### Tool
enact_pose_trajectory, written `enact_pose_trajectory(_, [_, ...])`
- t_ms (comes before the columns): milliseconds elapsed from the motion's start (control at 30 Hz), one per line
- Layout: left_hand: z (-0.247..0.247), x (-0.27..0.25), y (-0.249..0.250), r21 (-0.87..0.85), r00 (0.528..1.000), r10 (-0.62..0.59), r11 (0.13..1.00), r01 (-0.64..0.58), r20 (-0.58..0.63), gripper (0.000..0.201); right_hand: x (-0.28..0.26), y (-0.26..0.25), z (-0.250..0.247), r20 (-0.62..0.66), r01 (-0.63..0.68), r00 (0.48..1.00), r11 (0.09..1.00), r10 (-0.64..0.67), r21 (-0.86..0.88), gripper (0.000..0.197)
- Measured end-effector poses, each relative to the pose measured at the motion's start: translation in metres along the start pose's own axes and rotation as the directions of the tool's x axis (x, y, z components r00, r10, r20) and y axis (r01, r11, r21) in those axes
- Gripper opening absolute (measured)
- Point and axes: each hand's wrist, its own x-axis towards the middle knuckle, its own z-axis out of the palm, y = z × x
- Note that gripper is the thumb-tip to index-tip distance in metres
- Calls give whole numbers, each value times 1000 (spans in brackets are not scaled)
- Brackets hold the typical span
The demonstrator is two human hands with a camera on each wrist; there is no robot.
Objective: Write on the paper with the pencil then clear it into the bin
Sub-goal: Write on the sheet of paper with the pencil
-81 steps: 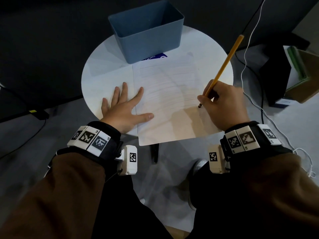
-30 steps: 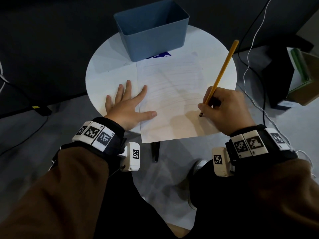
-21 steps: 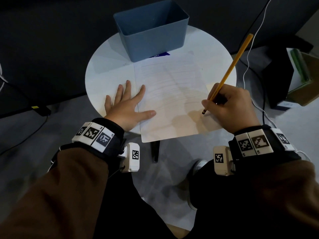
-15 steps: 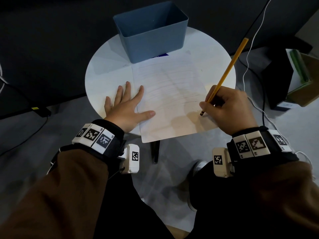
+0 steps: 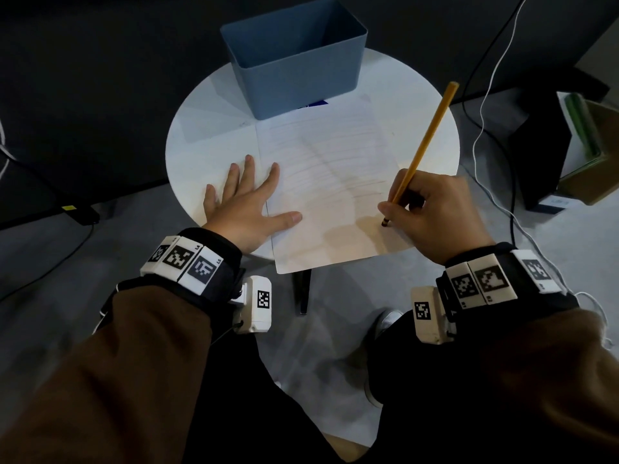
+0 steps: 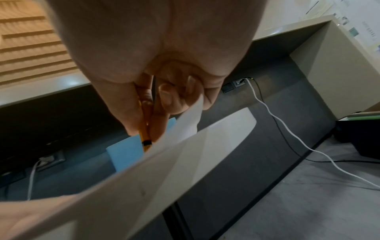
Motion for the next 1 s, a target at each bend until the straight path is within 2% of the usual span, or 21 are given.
enact_pose_trajectory(167, [0,-1,-1,-15,1000,1,1000,-1,-8,89,3,11,-10,-59,-67,996,996,64,-52,18])
enact_pose_trajectory(367, [-1,-1,0,-10,1000,2,1000,-2,-3,89,1,4,-2,-4,-10,1000,1000,10,-18,19])
enact_pose_trajectory(567, [-1,-1,0,-10,1000,1,1000,-1,-2,89,1,8,-8,-45,-45,998,998,43,-47,18])
enact_pose_trajectory(733, [-2,-1,0,-11,1000,2,1000,-2,1,89,0,5,-2,5,-26,1000,999,26,-29,17])
enact_pose_trajectory(833, [-1,-1,0,-14,1000,2,1000,-2,-3,89,1,9,-6,-32,-51,998,997,49,-58,15])
enact_pose_trajectory(1000, [0,0,-1,-13,1000,1,1000,-1,-8,89,0,2,0,-18,-11,1000,1000,11,10,19])
